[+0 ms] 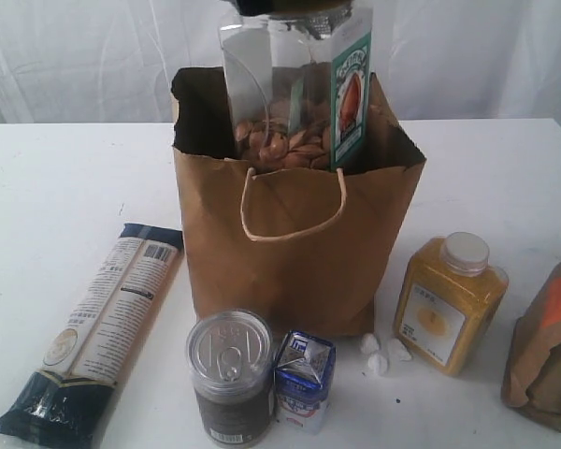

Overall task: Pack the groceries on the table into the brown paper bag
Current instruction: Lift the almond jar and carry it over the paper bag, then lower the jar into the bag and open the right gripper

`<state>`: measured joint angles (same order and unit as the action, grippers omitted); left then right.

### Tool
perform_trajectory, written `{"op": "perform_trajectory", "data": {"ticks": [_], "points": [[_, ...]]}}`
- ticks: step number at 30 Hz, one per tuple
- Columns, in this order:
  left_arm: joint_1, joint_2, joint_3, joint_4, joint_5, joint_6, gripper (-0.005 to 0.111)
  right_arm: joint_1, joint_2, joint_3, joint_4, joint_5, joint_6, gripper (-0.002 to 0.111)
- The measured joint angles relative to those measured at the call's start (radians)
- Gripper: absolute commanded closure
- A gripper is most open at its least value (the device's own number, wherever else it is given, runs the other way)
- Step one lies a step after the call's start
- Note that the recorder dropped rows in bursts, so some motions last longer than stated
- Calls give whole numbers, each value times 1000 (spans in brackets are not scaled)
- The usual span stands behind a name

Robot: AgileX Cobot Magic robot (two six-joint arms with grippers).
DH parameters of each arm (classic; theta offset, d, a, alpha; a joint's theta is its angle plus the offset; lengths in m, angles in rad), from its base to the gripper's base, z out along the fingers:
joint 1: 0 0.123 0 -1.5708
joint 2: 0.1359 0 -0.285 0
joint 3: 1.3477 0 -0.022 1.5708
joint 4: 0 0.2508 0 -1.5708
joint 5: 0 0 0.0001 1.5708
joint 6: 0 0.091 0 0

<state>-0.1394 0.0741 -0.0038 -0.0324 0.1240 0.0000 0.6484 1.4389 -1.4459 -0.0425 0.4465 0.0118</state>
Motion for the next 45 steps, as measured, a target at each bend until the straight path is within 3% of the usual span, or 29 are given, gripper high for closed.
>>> {"op": "perform_trajectory", "data": {"ticks": [21,45], "points": [[0,0,0,0,0,0,107,0,163,9,-7,113,-22,108],[0,0,0,0,0,0,107,-3,163,198,-3,-17,-68,108]]}}
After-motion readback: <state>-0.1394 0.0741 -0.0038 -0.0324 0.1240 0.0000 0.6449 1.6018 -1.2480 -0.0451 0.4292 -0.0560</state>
